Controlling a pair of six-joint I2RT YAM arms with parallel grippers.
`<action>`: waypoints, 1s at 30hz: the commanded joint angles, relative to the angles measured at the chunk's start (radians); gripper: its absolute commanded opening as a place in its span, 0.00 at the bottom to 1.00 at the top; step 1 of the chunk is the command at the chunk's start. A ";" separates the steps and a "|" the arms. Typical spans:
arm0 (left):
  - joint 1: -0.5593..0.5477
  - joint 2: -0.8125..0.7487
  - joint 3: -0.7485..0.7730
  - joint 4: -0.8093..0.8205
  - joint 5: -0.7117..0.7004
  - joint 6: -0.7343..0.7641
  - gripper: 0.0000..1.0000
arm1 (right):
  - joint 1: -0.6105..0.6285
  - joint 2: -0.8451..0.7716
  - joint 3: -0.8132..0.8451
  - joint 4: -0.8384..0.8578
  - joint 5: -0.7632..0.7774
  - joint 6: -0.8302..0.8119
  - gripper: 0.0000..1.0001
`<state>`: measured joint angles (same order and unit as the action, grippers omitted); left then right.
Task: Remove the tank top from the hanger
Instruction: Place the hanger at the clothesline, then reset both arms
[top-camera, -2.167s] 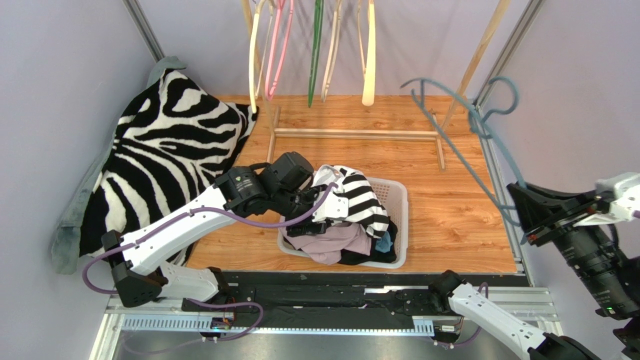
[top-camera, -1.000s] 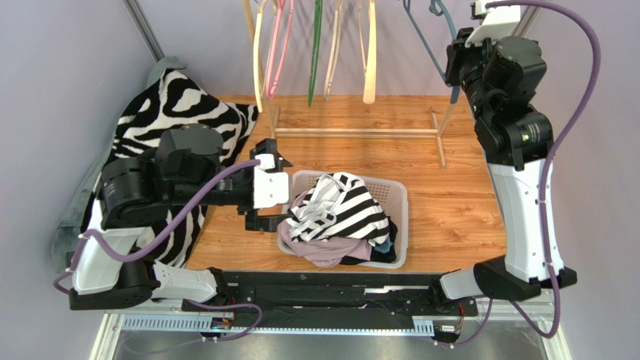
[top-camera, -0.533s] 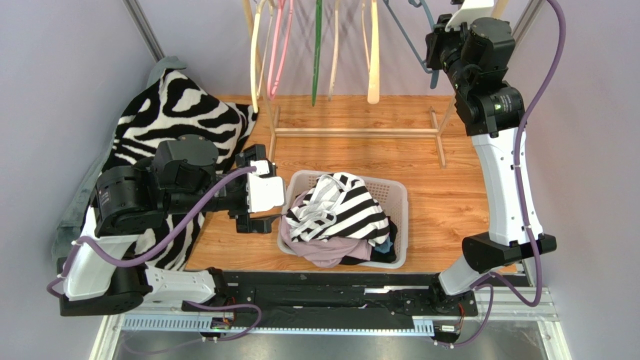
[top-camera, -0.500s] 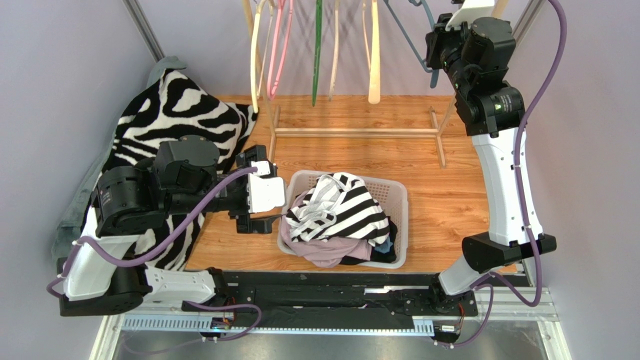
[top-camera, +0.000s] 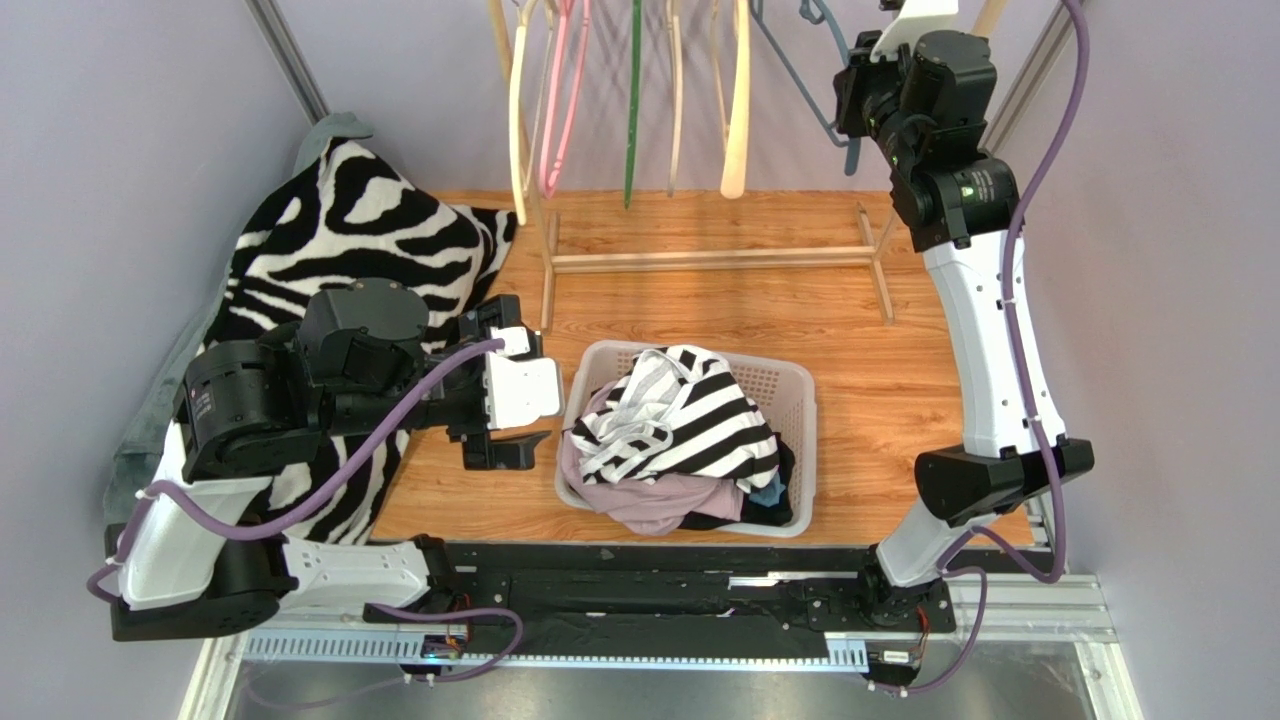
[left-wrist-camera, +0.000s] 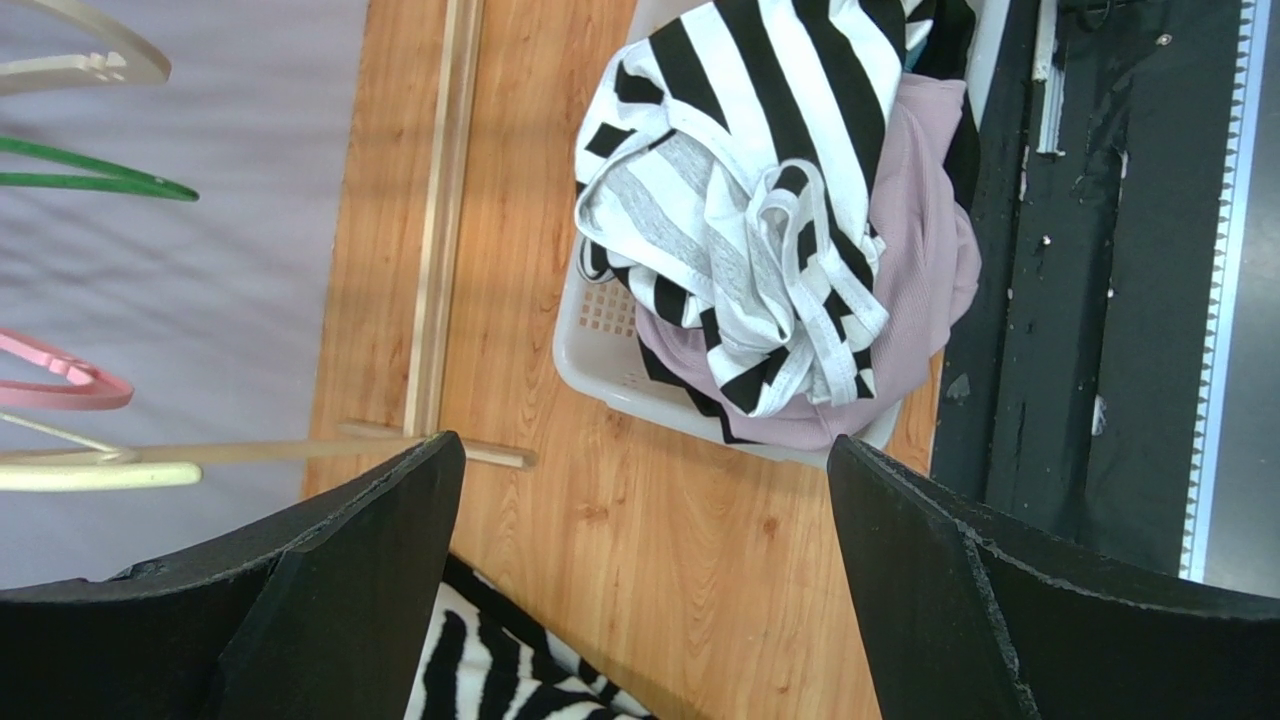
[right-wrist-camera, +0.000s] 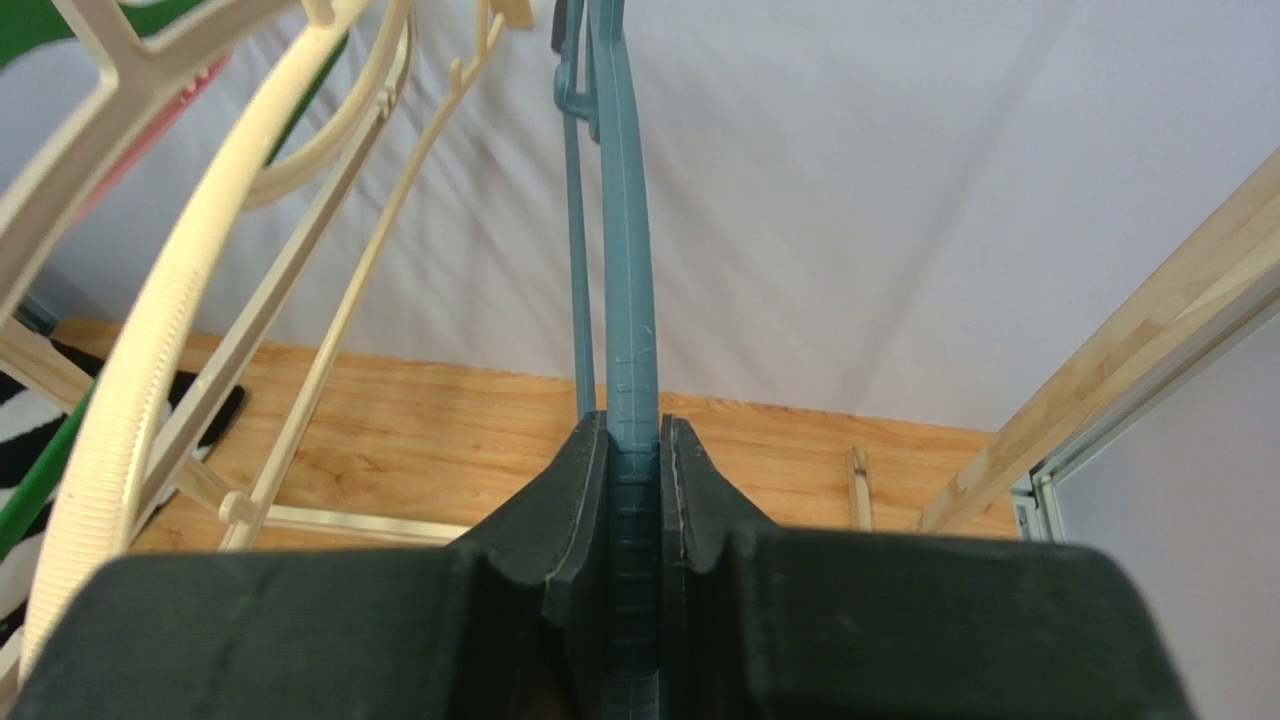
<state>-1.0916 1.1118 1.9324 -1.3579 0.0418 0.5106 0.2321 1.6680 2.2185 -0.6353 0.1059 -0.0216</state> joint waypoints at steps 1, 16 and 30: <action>0.009 -0.010 -0.007 0.011 -0.023 -0.018 0.99 | -0.004 -0.037 -0.060 0.054 -0.006 0.015 0.00; 0.370 0.034 -0.030 0.227 0.018 -0.066 0.99 | -0.002 -0.411 -0.552 0.060 -0.052 0.110 1.00; 0.735 -0.153 -0.337 0.359 0.248 -0.184 0.99 | 0.000 -0.910 -0.908 -0.124 0.044 0.175 1.00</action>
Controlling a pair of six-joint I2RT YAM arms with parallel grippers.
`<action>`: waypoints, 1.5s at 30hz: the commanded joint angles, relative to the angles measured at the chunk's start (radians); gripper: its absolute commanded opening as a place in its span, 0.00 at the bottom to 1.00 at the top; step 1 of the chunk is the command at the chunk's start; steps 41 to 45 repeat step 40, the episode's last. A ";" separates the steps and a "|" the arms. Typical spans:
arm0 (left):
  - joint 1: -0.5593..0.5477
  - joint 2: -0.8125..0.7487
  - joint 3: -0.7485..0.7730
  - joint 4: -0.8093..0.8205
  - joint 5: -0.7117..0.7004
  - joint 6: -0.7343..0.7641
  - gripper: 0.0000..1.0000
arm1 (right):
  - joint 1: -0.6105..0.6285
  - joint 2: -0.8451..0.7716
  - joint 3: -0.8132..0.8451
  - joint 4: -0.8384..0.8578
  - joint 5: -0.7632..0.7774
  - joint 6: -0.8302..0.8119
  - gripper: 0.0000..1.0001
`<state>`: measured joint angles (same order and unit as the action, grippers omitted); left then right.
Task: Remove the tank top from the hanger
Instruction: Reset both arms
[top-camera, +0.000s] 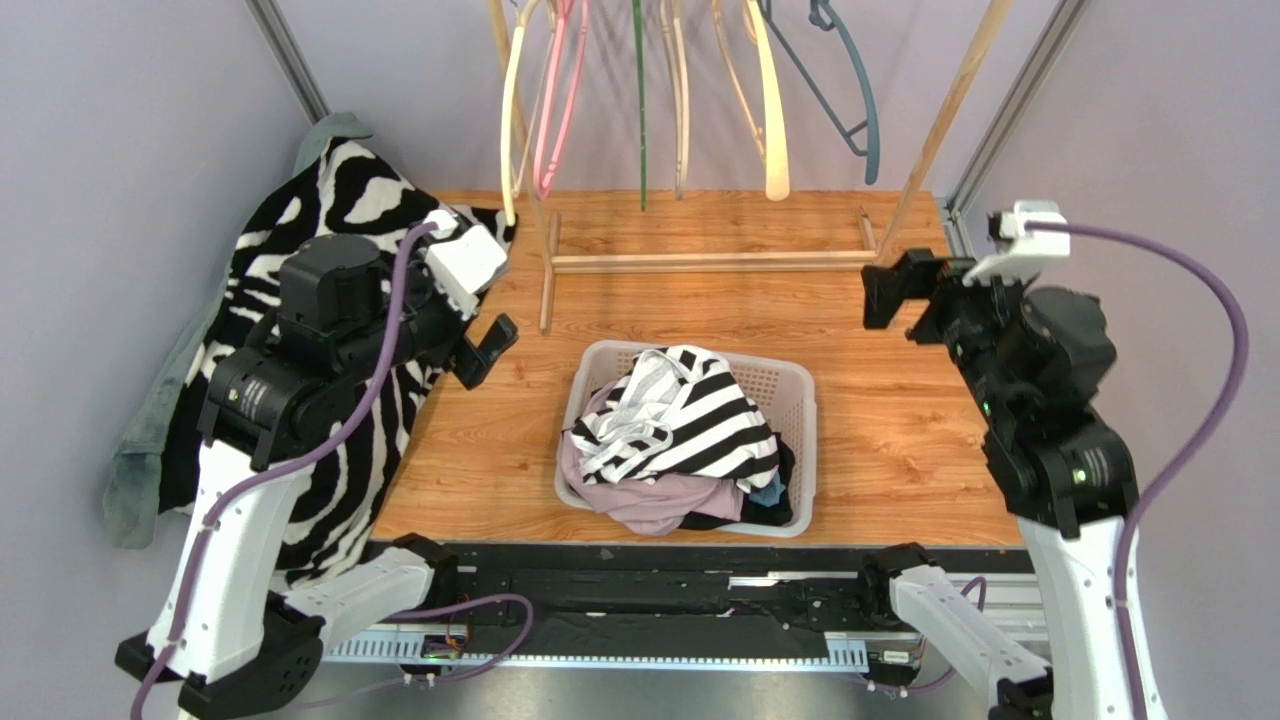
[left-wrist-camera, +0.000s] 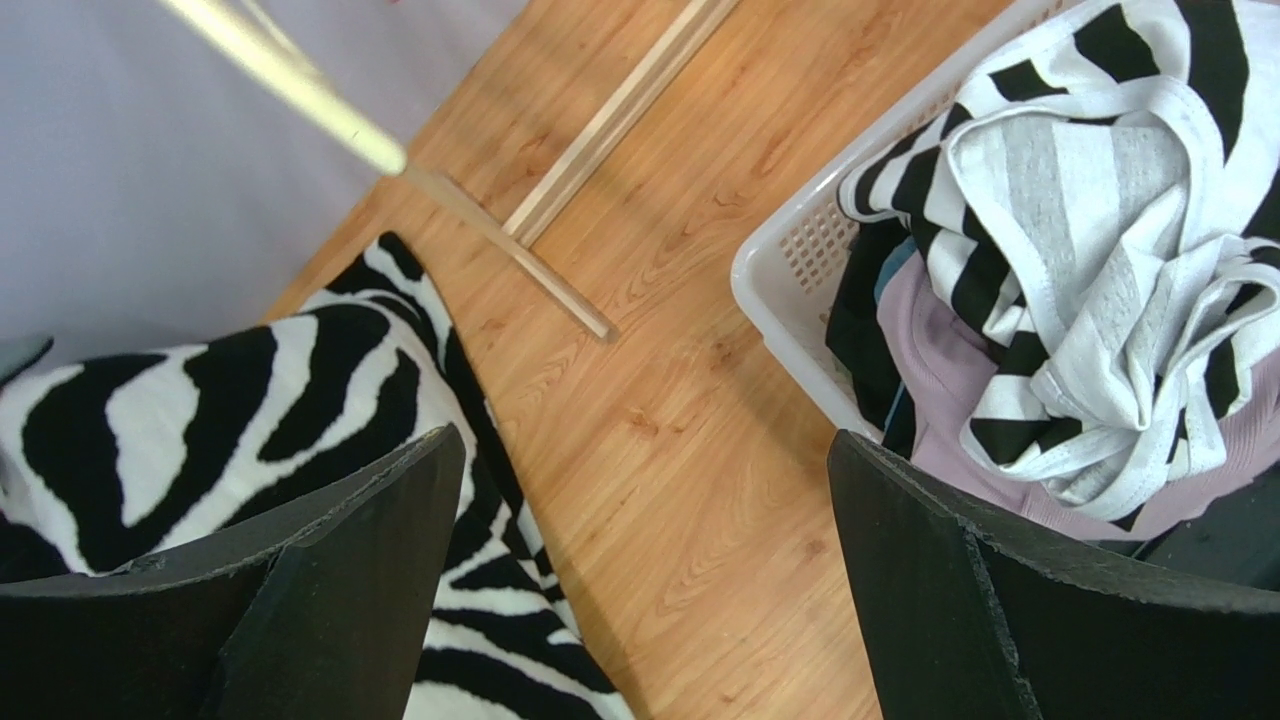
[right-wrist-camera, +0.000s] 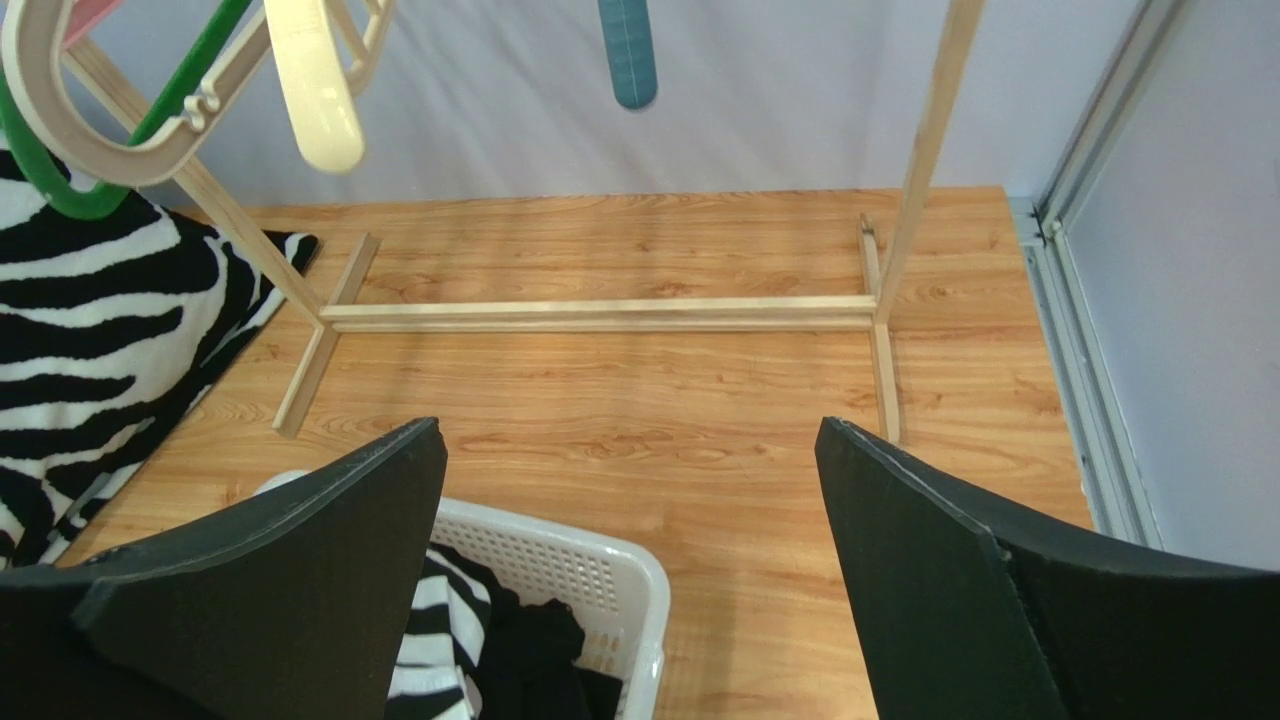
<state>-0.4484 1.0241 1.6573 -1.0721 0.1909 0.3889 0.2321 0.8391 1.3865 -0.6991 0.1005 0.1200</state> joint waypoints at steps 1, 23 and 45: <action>0.112 -0.082 -0.085 0.095 0.117 -0.068 0.99 | 0.000 -0.093 -0.092 -0.069 0.060 0.055 1.00; 0.401 -0.096 -0.392 0.216 0.229 -0.196 0.99 | 0.007 -0.192 -0.147 -0.206 0.073 0.136 1.00; 0.401 -0.137 -0.485 0.264 0.196 -0.206 0.99 | 0.007 -0.132 -0.148 -0.208 0.054 0.153 1.00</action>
